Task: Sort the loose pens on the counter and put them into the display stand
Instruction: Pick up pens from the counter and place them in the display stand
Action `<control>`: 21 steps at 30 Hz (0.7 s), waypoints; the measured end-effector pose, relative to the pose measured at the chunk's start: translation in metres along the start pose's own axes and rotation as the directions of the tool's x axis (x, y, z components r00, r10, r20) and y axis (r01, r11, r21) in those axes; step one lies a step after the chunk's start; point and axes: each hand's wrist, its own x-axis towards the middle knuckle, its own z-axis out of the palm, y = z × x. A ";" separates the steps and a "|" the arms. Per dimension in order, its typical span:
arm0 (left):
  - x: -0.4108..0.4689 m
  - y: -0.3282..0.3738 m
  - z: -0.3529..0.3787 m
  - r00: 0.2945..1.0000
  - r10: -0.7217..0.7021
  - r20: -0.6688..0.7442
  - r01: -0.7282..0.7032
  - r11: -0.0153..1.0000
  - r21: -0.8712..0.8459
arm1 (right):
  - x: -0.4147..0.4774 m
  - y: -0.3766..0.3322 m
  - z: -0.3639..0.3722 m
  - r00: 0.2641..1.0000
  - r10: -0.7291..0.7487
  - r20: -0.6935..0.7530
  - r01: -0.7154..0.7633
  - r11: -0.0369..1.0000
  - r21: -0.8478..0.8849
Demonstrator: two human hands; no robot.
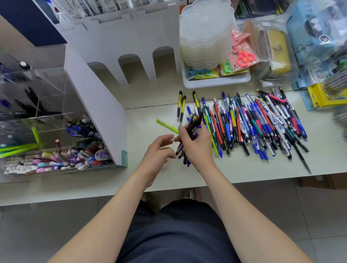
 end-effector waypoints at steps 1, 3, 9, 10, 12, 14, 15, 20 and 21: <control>-0.002 0.005 0.003 0.999 -0.007 0.038 0.010 0.997 -0.072 | -0.003 -0.011 -0.001 1.000 0.026 -0.013 -0.025 0.998 0.055; -0.007 0.015 0.009 0.995 -0.029 0.095 0.056 0.955 -0.290 | -0.009 -0.034 -0.001 0.997 0.078 -0.013 -0.074 0.973 0.217; -0.026 0.043 0.023 0.968 -0.026 0.248 0.148 0.861 -0.487 | -0.022 -0.074 -0.002 0.998 0.062 -0.032 -0.058 0.993 0.104; -0.031 0.045 0.022 0.969 -0.007 0.246 0.121 0.885 -0.450 | -0.021 -0.079 -0.006 0.998 0.039 -0.039 -0.040 0.999 -0.016; -0.040 0.047 0.014 0.966 -0.001 0.258 0.110 0.905 -0.411 | -0.018 -0.086 -0.016 0.997 0.070 0.009 -0.069 0.994 -0.086; -0.047 0.049 0.004 0.956 -0.005 0.294 0.115 0.927 -0.357 | -0.018 -0.092 -0.024 0.985 0.151 0.087 -0.151 0.989 -0.008; -0.050 0.052 -0.001 0.944 -0.007 0.330 0.117 0.941 -0.316 | -0.019 -0.095 -0.026 0.978 0.175 0.116 -0.181 0.982 0.049; -0.058 0.072 -0.009 0.876 0.069 0.478 -0.036 0.996 -0.078 | -0.031 -0.108 -0.029 0.958 0.165 0.236 -0.205 0.966 0.157; -0.061 0.075 -0.008 0.860 0.084 0.503 -0.066 0.996 -0.054 | -0.034 -0.110 -0.031 0.951 0.151 0.269 -0.200 0.966 0.163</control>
